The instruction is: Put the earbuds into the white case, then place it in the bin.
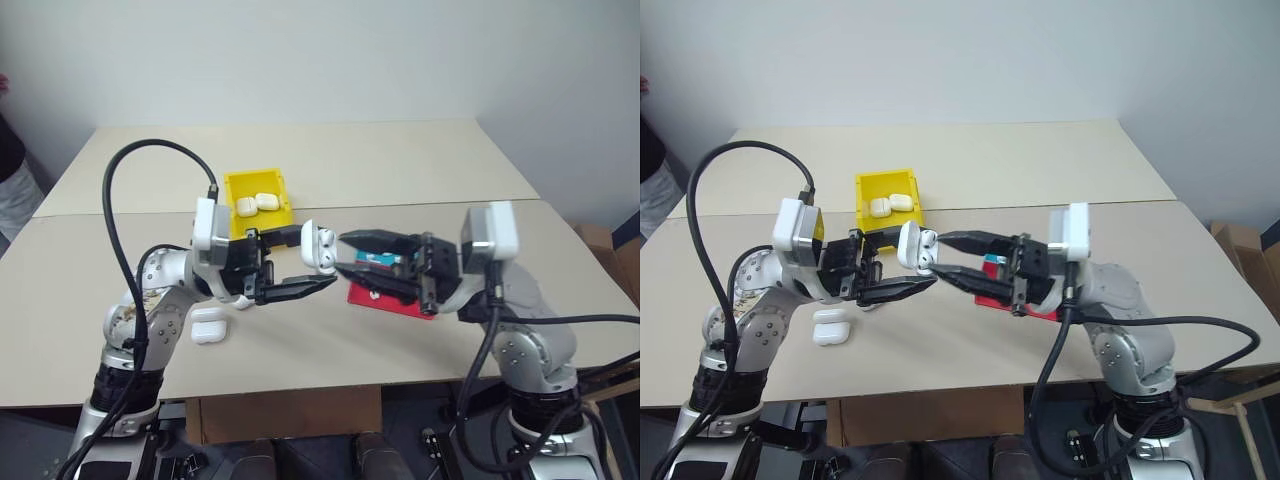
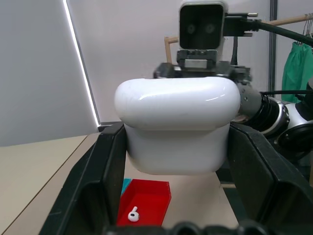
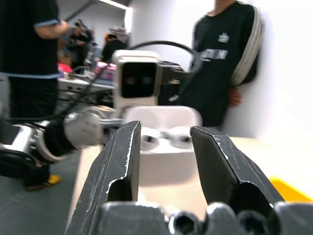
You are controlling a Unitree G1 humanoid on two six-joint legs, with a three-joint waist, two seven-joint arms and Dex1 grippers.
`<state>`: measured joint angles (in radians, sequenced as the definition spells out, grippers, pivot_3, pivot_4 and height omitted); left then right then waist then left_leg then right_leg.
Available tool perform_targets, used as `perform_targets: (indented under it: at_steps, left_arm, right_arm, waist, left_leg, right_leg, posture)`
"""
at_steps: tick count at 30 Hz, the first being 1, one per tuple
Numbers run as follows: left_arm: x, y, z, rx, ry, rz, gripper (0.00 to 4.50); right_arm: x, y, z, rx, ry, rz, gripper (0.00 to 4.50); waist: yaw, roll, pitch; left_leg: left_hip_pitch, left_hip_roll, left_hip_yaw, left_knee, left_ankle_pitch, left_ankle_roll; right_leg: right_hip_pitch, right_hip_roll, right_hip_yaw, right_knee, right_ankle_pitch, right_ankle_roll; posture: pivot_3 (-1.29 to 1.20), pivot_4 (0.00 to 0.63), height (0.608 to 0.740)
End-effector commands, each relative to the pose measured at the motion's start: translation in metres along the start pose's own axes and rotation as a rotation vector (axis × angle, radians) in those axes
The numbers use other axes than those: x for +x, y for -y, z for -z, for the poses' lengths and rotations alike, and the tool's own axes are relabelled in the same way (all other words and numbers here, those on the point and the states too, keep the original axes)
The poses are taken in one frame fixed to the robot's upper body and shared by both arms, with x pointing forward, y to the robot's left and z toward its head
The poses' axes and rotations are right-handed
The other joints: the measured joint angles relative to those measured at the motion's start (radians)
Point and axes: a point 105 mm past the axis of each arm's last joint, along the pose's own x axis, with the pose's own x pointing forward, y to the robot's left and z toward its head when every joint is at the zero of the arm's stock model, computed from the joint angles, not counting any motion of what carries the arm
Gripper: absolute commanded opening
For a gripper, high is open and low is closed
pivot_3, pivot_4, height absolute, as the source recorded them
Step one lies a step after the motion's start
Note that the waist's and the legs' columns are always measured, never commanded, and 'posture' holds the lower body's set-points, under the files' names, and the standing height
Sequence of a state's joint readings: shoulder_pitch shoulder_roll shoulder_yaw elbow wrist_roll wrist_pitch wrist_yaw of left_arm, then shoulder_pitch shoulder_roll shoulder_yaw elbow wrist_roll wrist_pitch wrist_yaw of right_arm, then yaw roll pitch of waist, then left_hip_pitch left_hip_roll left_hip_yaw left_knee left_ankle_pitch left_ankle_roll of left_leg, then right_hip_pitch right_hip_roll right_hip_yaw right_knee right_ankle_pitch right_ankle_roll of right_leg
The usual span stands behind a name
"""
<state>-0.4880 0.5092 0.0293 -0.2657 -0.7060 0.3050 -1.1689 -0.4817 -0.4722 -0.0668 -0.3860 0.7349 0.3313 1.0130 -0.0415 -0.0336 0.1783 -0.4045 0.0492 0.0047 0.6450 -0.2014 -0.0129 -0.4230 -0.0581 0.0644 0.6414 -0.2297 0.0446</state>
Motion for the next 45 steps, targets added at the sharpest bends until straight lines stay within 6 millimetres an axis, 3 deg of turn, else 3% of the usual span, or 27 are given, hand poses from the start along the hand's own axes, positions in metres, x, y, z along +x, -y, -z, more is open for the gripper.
perform_targets:
  at_steps: [1,3,6,10,11,19,24,32,45]
  left_arm:
    - [0.001,0.001,-0.004,0.023,0.000,0.009,2.79]
    - [0.002,0.000,-0.002,0.020,-0.003,0.009,2.79]
    - [0.003,-0.001,0.001,0.020,-0.009,0.003,2.79]
    - [0.003,-0.003,0.003,0.022,-0.018,-0.007,2.79]
    - [0.003,-0.003,0.004,0.023,-0.020,-0.009,2.79]
    - [0.002,-0.004,0.005,0.034,-0.030,-0.019,2.79]
    - [0.002,-0.005,0.007,0.039,-0.035,-0.024,2.79]
    - [0.005,-0.004,0.004,0.049,-0.023,-0.019,2.79]
    - [0.004,-0.005,-0.003,0.055,0.002,-0.023,2.79]
  right_arm:
    - [0.000,0.013,-0.028,-0.049,-0.051,-0.072,2.07]
    - [0.005,0.019,-0.035,-0.025,-0.129,-0.139,2.07]
    - [0.020,0.026,-0.049,0.000,-0.181,-0.195,1.51]
    - [0.041,0.029,-0.051,0.059,-0.274,-0.242,0.10]
    - [0.047,0.030,-0.048,0.084,-0.313,-0.243,0.04]
    - [0.074,0.021,-0.037,0.106,-0.404,-0.275,0.04]
    - [0.079,0.017,-0.031,0.090,-0.456,-0.276,0.04]
    - [0.069,0.005,-0.023,0.013,-0.521,-0.336,0.04]
    - [0.049,0.010,-0.009,-0.025,-0.622,-0.323,0.04]
  waist:
    - [-0.002,0.000,0.000]
    - [-0.004,0.000,0.000]
    - [-0.005,0.000,0.000]
    - [-0.002,0.000,0.000]
    - [-0.002,0.000,0.000]
    - [0.003,0.000,0.000]
    - [0.002,0.000,0.000]
    - [0.002,0.000,0.000]
    - [0.000,0.000,0.000]
  left_leg:
    - [0.000,0.000,0.000,0.000,0.000,0.000]
    - [0.000,0.000,0.000,0.000,0.000,0.000]
    - [0.001,0.001,-0.001,-0.001,0.000,0.000]
    - [0.000,0.001,-0.001,-0.001,0.000,0.000]
    - [-0.001,0.001,-0.001,-0.001,0.000,0.000]
    - [-0.003,0.000,-0.001,-0.001,0.000,0.000]
    - [-0.003,0.000,-0.001,-0.001,0.000,0.000]
    - [-0.003,0.000,-0.001,-0.001,0.000,0.000]
    - [-0.002,0.000,-0.001,-0.001,0.000,0.000]
  right_leg:
    - [0.000,0.000,0.000,0.000,0.000,0.000]
    - [0.000,0.000,0.000,0.000,0.000,0.000]
    - [0.000,0.001,0.000,0.000,0.000,-0.001]
    - [-0.001,0.001,0.000,0.000,0.002,-0.004]
    - [-0.001,0.001,0.000,-0.001,0.002,-0.004]
    - [-0.002,0.000,0.000,-0.002,0.003,-0.006]
    - [-0.002,0.000,-0.001,-0.001,0.004,-0.007]
    - [-0.002,0.000,-0.001,-0.001,0.004,-0.007]
    - [-0.002,0.000,-0.001,-0.001,0.003,-0.005]
  posture:
    - [0.00,0.150,0.740]
    - [0.00,0.150,0.740]
    - [0.00,0.150,0.740]
    - [0.00,0.150,0.740]
    - [0.00,0.150,0.740]
    - [0.00,0.150,0.740]
    - [0.00,0.150,0.740]
    - [0.00,0.150,0.740]
    - [0.00,0.150,0.740]
